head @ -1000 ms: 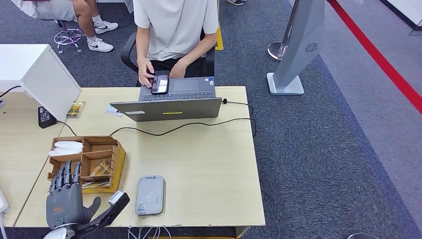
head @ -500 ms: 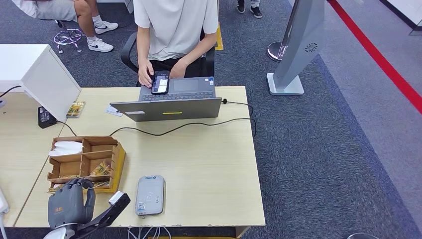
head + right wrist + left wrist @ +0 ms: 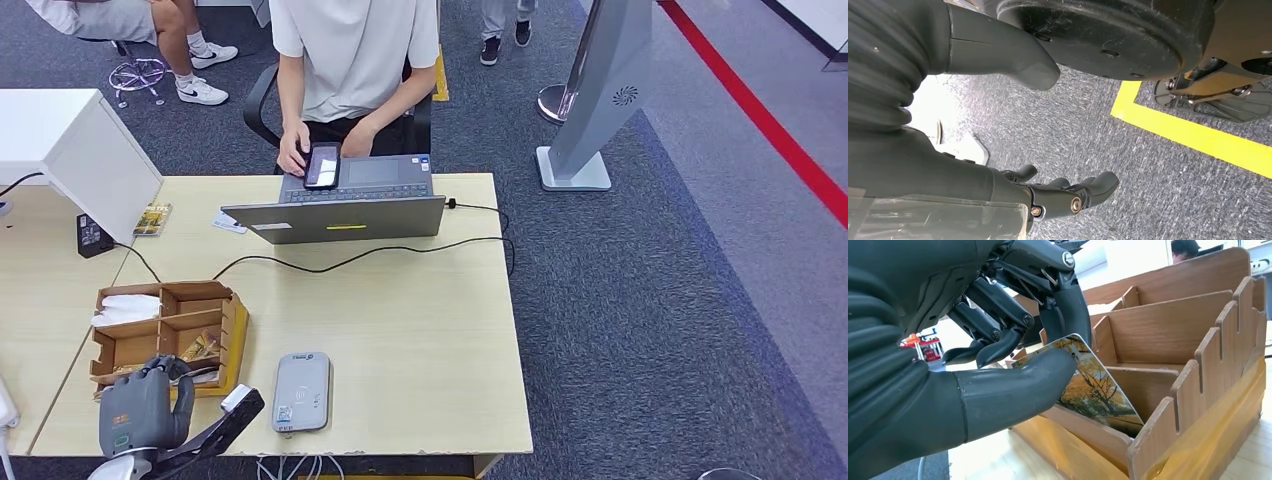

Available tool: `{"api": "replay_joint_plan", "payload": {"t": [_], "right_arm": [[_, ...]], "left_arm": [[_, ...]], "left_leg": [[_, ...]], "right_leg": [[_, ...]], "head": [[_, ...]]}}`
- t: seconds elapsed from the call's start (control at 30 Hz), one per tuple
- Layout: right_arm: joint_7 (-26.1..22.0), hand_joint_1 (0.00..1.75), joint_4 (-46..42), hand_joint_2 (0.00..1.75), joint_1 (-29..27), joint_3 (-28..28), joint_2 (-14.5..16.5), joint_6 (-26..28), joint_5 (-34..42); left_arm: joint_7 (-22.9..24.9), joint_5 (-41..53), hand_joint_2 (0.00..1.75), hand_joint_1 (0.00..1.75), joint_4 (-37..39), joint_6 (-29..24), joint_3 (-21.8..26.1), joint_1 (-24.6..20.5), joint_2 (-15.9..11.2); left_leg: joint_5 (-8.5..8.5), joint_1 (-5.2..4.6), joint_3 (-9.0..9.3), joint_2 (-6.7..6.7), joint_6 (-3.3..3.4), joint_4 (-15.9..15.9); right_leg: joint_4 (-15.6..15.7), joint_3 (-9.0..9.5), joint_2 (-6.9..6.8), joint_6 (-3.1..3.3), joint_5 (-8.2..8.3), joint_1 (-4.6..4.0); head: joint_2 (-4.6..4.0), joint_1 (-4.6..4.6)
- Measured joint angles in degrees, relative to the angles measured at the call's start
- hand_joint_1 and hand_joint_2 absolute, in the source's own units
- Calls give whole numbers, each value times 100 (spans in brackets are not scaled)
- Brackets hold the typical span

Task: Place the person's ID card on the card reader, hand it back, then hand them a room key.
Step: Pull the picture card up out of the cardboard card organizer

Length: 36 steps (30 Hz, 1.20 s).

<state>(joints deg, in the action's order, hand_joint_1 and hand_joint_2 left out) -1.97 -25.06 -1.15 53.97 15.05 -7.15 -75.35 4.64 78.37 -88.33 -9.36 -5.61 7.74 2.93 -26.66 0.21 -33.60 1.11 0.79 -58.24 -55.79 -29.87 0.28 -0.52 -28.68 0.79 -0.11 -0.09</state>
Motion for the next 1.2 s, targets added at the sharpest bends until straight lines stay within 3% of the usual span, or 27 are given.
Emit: {"api": "replay_joint_plan", "payload": {"t": [0.33, 0.5, 0.63, 0.8, 0.97, 1.1, 1.2], "right_arm": [[-12, 0, -86, 175, -17, 114, 23, -107, -140], [-65, 0, -104, 175, -31, 244, 33, -126, -277], [18, 0, -125, 175, -56, 420, 57, -188, -339], [314, 0, -132, 175, -97, 615, 74, -305, -225], [392, 0, -134, 175, -101, 621, 81, -342, -24], [451, 0, -170, 175, -95, 554, 82, -519, -223], [429, 0, -170, 175, -78, 484, 79, -590, -506]], "left_arm": [[2, 237, 175, 175, -169, -21, 5, 7, 44], [3, 454, 175, 175, -701, 164, -51, 40, -18], [50, 516, 175, 175, -1541, 510, -385, 42, -318], [103, 328, 175, 175, -2470, 534, -1087, -18, -961], [276, -255, 175, 175, -3181, 512, -1572, -514, -1507], [586, -265, 175, 175, -3112, 863, -1517, -1384, -1493], [579, 61, 175, 175, -2560, 841, -1306, -2132, -1399]], "left_leg": [[0, 0, 0, 0, 0, 0], [0, 0, 0, -2, 0, 0], [0, 1, 0, -6, 0, 0], [0, 1, -1, -5, 0, 0], [4, 0, 0, -7, 1, 0], [15, -1, 0, -13, 9, -1], [26, -1, 0, -14, 7, -1]], "right_leg": [[0, 1, 0, 0, 0, 0], [0, 0, -1, 0, 0, 0], [0, 0, -6, 0, -1, 0], [0, -12, -6, 0, -1, 0], [-1, -13, -9, 0, -1, 1], [-1, -10, -21, -2, 5, 2], [-3, -4, -20, -2, 17, 2]], "head": [[0, 1], [0, 0], [0, 1], [0, -1], [0, -4], [0, -3], [-1, -3]]}}
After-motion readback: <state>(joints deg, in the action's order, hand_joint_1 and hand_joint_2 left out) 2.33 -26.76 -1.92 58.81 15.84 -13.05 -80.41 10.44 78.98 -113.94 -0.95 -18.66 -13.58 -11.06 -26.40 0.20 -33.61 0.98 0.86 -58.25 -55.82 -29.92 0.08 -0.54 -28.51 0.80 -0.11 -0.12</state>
